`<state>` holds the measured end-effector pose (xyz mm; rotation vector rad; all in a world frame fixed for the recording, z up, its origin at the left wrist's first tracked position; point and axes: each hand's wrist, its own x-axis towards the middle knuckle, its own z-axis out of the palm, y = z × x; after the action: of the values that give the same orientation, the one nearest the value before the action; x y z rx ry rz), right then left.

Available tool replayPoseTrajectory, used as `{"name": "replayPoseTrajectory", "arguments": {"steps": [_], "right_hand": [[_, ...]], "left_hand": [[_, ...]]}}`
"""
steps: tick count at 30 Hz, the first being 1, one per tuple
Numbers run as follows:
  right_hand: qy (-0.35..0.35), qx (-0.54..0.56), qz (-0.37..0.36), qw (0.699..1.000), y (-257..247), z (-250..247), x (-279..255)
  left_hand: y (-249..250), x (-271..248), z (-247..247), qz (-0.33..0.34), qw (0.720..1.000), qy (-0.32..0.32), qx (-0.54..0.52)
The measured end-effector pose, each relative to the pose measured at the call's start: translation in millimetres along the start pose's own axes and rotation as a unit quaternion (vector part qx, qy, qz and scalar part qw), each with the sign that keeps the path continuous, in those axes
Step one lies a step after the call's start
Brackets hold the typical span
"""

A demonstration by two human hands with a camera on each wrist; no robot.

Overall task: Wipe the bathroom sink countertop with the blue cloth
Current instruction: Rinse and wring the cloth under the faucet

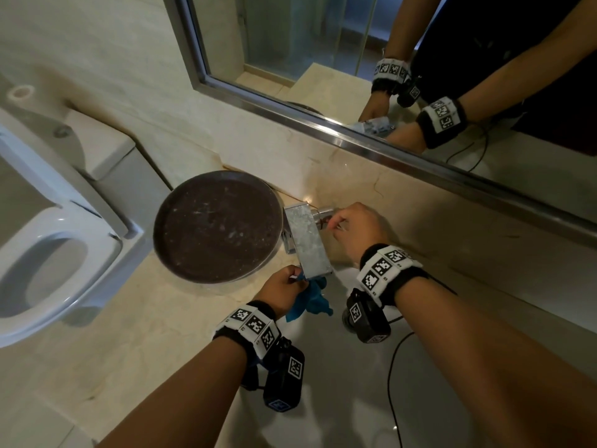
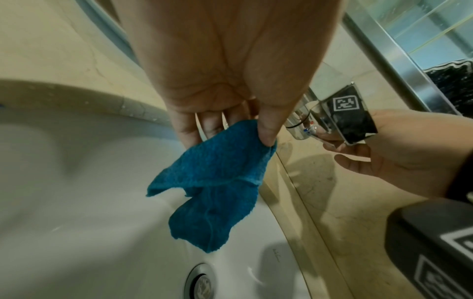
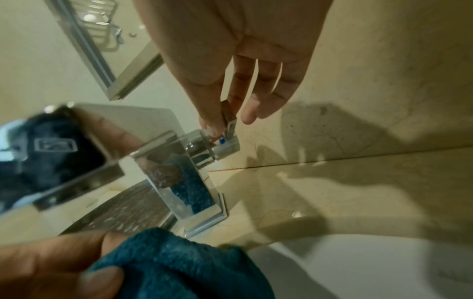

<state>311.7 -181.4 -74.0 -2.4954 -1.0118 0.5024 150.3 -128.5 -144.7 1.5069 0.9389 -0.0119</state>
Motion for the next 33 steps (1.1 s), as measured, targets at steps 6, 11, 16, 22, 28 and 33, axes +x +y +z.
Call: {"name": "replayPoseTrajectory", "arguments": {"steps": [6,11,16,22,28,33], "right_hand": [[0.012,0.025,-0.001,1.000,10,-5,3],[0.014,0.085,0.004,0.996,17,-6,-5],[0.003,0.179,0.022,0.984,31,4,-33],[-0.123,0.220,0.073,0.965,43,49,-61],[-0.203,0.220,0.070,0.952,29,64,-64],[-0.201,0.224,0.046,0.952,26,63,-63]], "left_hand": [[-1,1,-2,0.002,1.000,0.003,0.002],[-3,0,-2,0.016,1.000,0.004,0.000],[-2,-1,2,0.011,1.000,0.009,-0.019],[-3,-4,8,0.006,1.000,-0.003,-0.026],[0,-8,15,0.026,0.995,-0.004,-0.093],[-1,-8,12,0.034,0.994,-0.001,-0.107]]}}
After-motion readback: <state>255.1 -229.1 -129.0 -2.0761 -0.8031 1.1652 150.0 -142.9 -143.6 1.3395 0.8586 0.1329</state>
